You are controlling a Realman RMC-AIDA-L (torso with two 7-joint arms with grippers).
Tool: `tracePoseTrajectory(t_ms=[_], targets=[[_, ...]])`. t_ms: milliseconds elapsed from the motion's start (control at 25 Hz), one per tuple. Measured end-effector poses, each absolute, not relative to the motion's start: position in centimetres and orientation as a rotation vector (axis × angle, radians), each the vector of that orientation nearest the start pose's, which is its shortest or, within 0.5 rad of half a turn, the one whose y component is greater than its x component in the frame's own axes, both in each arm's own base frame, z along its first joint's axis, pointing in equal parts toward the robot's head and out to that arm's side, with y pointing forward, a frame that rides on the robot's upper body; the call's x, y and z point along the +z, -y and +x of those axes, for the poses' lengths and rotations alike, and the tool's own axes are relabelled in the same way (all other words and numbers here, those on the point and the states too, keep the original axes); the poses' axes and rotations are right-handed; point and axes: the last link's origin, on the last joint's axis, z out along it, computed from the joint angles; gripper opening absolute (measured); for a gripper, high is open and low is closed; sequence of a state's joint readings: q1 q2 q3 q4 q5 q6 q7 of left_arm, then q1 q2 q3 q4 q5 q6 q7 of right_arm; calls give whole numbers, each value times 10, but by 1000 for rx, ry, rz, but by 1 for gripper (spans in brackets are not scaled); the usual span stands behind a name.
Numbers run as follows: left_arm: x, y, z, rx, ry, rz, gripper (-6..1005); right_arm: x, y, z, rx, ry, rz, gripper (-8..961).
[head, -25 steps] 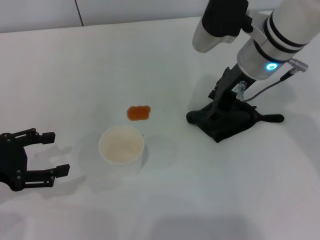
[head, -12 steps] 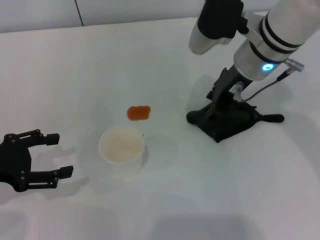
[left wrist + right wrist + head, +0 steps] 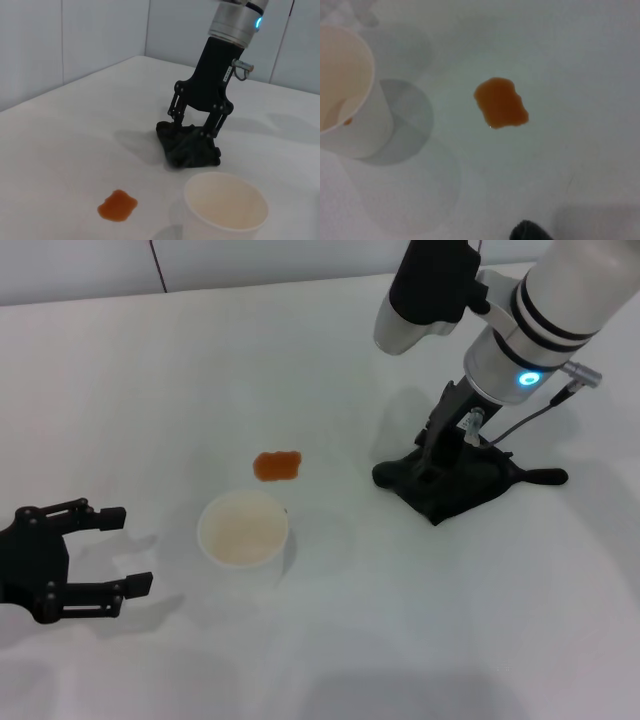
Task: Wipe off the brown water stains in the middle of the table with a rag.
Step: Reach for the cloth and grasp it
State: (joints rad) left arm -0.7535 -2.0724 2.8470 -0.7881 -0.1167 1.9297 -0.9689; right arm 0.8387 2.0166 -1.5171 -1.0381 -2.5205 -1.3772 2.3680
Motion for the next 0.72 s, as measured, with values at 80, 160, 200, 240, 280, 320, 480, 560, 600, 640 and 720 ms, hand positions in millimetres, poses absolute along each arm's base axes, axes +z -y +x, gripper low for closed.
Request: tracePoseTrajectory(t_ms=[80, 160, 200, 240, 280, 320, 480, 560, 600, 640, 720], targets=[[37, -293, -297, -473, 450, -2872, 874, -33, -397, 155, -633, -514, -2736, 610], [37, -293, -297, -473, 449, -2872, 874, -34, -398, 156, -642, -522, -2737, 589], [37, -293, -297, -473, 448, -2872, 874, -35, -398, 157, -644, -525, -2736, 578], [37, -293, -296, -473, 447, -2872, 874, -36, -399, 158, -646, -529, -2735, 515], [37, -293, -296, -473, 446, -2872, 874, -36, -399, 158, -646, -530, -2734, 453], [37, -294, -296, -473, 444, -2872, 874, -36, -399, 158, -645, -529, -2734, 390], [37, -294, -296, -473, 440, -2873, 874, -37, -401, 157, -640, -524, -2731, 394], [37, -294, -296, -473, 439, -2873, 874, -38, -401, 157, -647, -527, -2732, 395], [37, -294, -296, -473, 439, -2873, 874, -39, -401, 158, -656, -532, -2734, 394], [37, -294, -296, -473, 438, -2873, 874, -40, -402, 158, -664, -535, -2735, 394], [37, -294, -296, -474, 437, -2874, 874, -41, -402, 158, -679, -540, -2739, 393]])
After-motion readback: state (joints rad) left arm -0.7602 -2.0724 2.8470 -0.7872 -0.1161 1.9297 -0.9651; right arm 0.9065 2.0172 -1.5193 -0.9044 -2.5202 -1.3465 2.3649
